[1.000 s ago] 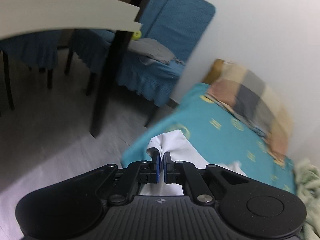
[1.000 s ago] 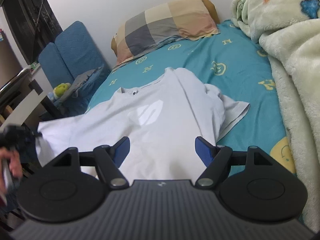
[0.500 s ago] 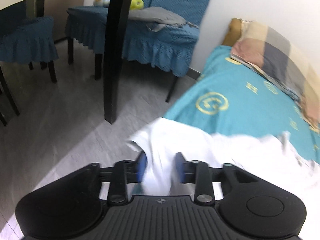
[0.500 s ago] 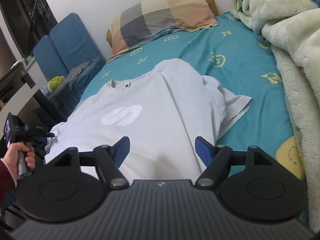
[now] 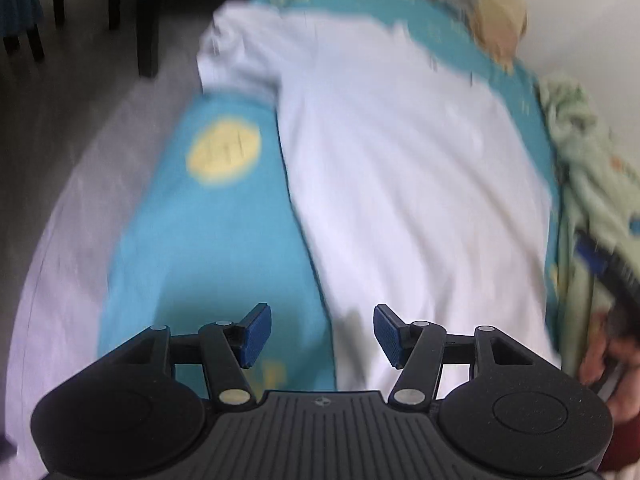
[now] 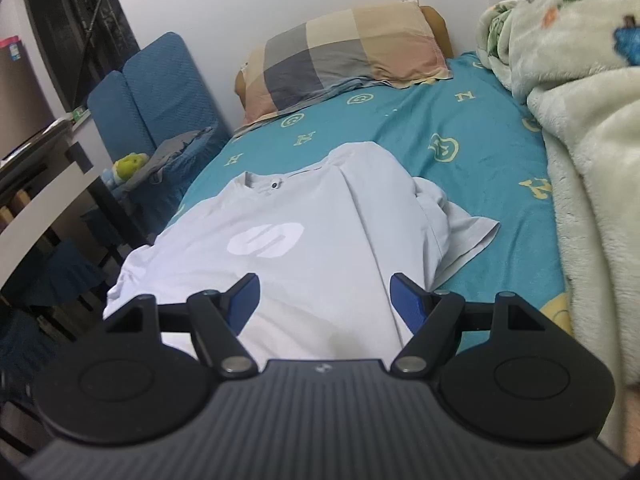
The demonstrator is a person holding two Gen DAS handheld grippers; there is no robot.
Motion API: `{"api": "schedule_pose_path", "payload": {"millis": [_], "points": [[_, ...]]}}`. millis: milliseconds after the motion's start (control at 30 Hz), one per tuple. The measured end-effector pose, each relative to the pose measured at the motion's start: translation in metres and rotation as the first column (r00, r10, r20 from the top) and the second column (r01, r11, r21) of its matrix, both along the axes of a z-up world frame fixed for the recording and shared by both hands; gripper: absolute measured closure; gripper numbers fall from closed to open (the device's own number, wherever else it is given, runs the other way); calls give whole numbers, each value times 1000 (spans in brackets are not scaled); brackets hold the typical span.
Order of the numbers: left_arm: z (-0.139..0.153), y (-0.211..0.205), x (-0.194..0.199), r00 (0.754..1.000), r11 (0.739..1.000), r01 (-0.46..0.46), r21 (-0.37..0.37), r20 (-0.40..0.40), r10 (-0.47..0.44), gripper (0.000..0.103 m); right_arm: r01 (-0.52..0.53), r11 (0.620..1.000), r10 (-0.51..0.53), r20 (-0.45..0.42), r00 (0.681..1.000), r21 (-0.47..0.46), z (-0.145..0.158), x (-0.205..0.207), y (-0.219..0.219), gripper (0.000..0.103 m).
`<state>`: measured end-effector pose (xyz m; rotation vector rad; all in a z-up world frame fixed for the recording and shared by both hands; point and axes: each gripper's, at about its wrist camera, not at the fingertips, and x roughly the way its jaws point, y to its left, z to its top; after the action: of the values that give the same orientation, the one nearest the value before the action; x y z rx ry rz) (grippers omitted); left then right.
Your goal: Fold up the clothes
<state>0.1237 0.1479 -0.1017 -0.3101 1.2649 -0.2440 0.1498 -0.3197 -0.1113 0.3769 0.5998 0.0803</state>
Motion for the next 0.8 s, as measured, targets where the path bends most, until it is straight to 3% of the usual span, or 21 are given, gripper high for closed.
{"api": "schedule_pose_path", "payload": {"millis": [167, 233, 300, 333, 467, 567, 633, 800], "points": [[-27, -24, -34, 993, 998, -25, -59, -121, 17, 51, -21, 1000, 21, -9, 1000, 4, 28, -48, -4, 29], [-36, -31, -41, 990, 999, -29, -45, -142, 22, 80, -7, 1000, 7, -15, 1000, 6, 38, -68, -11, 29], [-37, -36, -47, 992, 1000, -21, -21, -125, 19, 97, 11, 999, -10, -43, 999, 38, 45, -83, -22, 29], [-31, -34, -50, 994, 1000, -23, -21, -108, 21, 99, 4, 998, 0, -58, 998, 55, 47, -89, -26, 28], [3, -17, -56, 999, 999, -32, 9, -39, 32, 100, -76, 997, 73, -139, 988, -16, 51, -107, -30, 29], [27, 9, -49, 998, 996, -63, 65, 5, 63, 100, -177, 983, 161, -217, 963, -55, 54, -112, -34, 29], [34, 25, -45, 996, 989, -87, 116, 25, 84, 100, -266, 961, 234, -278, 932, -82, 55, -112, -31, 29], [26, 33, -37, 992, 991, -123, 52, -18, 124, 95, -443, 893, 367, -444, 818, -79, 42, -103, -19, 30]]}}
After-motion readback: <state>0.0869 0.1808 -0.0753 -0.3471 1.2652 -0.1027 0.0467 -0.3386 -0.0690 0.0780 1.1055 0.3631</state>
